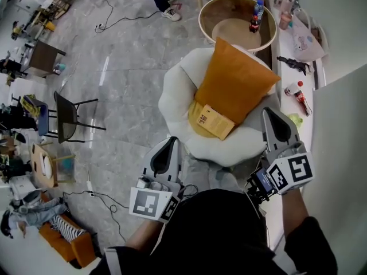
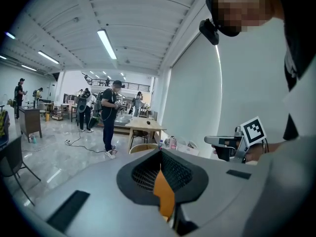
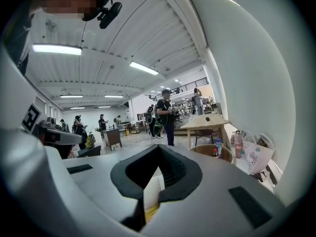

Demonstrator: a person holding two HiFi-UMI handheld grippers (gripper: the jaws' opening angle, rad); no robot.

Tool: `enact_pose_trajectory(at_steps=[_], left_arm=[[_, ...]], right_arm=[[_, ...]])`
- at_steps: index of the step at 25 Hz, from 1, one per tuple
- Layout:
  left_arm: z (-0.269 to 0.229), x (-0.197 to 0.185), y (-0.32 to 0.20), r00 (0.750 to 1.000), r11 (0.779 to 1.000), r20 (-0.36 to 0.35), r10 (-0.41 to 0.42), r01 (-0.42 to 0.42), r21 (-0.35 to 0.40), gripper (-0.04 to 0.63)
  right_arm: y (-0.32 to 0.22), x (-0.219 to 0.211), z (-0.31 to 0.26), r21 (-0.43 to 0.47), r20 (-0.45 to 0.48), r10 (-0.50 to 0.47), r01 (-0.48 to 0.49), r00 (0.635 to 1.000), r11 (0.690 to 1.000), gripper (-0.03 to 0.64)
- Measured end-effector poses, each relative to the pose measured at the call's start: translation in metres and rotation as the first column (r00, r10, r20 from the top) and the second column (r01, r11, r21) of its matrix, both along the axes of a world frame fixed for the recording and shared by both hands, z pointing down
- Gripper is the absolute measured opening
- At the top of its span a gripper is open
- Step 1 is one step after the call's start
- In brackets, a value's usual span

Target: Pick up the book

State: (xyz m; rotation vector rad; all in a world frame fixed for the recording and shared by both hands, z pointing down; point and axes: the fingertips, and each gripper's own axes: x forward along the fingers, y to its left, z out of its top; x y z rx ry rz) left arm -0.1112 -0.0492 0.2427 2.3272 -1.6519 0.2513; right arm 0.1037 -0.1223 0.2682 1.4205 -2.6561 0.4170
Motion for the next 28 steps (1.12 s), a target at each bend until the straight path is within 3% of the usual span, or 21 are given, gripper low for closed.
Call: enact_pose_trajectory(at_steps=[10,16,23,28], left_arm=[[0.057,-0.021,-0.025,0.999,0.997,-0.024,0.026,-0.027,-0.069,0.012],[0.123,-0.02,-0.044,0.997,0.99,-0.052,0.063,-0.069,-0.125,0.012],[0.212,-0.015,-0.069,0.988,0.968,-0.073,0.136,-0.148,-0.2,0.012],[0.268,-0.017,-0.086,0.978,0.95,-0.042,0.203,-0.207,-0.234,0.012]], right_arm=[[-0.018,-0.032,0.052,-0.08,-0.105,-0.107,0.099,0.989,0.992,0.011],[-0.022,-0.055,0.123,-0.185,-0.12,-0.234,0.21,0.965,0.96,0.011],[-0.032,-0.058,0.234,-0.311,-0.125,-0.254,0.206,0.959,0.928,0.012],[-0.04,-0.056,0.302,-0.371,-0.128,-0.229,0.168,0.965,0.914,0.015]])
